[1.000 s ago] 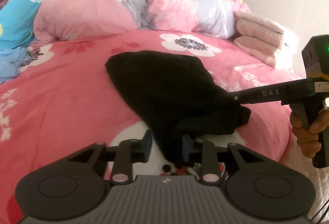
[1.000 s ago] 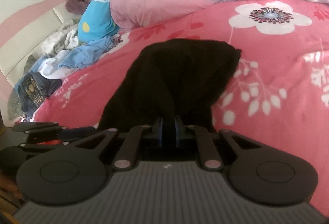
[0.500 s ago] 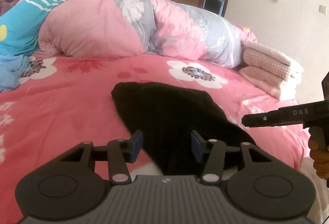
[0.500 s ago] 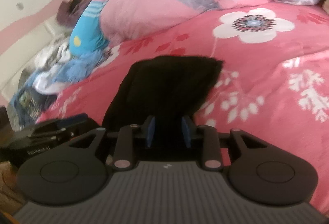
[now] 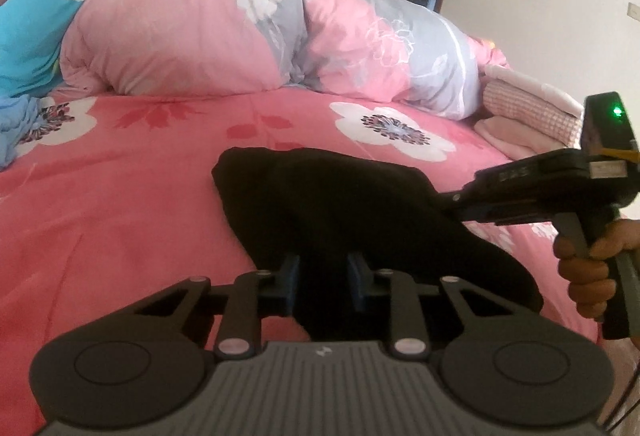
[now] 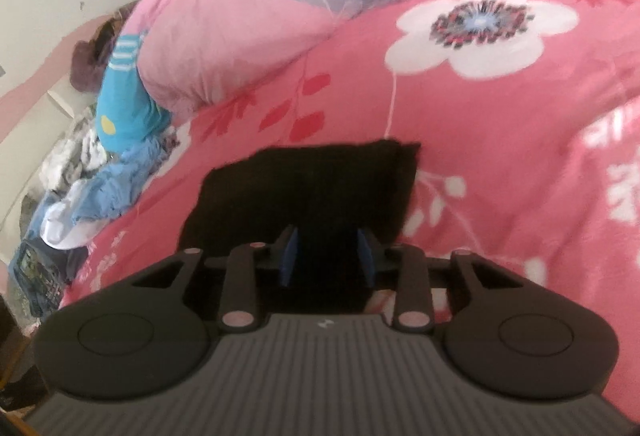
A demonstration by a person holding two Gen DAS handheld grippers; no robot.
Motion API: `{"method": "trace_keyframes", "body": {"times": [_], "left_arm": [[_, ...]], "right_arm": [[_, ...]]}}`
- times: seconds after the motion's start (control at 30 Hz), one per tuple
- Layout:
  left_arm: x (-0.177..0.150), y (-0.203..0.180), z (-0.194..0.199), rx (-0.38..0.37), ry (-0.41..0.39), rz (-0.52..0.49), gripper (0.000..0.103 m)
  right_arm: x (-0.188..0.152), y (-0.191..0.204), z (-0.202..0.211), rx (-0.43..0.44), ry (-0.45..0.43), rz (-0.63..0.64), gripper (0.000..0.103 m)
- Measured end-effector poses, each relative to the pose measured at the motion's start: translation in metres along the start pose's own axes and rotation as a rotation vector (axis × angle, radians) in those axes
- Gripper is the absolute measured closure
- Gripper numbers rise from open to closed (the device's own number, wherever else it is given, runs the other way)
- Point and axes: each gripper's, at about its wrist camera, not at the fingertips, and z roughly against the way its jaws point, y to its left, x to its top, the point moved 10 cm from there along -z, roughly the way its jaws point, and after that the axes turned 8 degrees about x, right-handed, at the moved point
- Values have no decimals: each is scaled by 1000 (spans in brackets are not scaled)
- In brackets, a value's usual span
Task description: Fold clothes
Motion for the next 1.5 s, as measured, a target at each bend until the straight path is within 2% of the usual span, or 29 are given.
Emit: {"method": "trace_keyframes", "body": {"times": [0.1, 0.37, 0.57, 0.63, 0.7, 0.87, 1.07, 1.2, 1.3, 1.5], "left_arm": [[0, 2, 6, -10, -7, 1, 79], [6, 19, 19, -13, -45, 49, 79], [14, 37, 32, -37, -96, 123, 78], [18, 44, 39, -52, -124, 160, 78], [21, 51, 45, -70, -144, 195, 73], [24, 55, 51, -136, -162, 238, 66], [20, 35, 47, -188, -141, 201, 65], [20, 24, 45, -210, -133, 182, 64], [21, 18, 48, -225, -147, 163, 60], [22, -1, 46, -217, -151, 97, 58]], "right_arm": [[-1, 4, 1, -10, -16, 12, 94], [17, 28, 35, 26, -131, 45, 97], [25, 77, 49, 126, -176, 143, 97], [17, 99, 45, 164, -151, 215, 97], [5, 120, 38, 192, -112, 296, 97], [-46, 150, 10, 186, 24, 480, 97], [-71, 153, 24, 168, 45, 562, 94], [-87, 155, 34, 155, 59, 616, 82], [-79, 144, 53, 157, 19, 552, 81], [-35, 90, 71, 152, -102, 266, 80]]}}
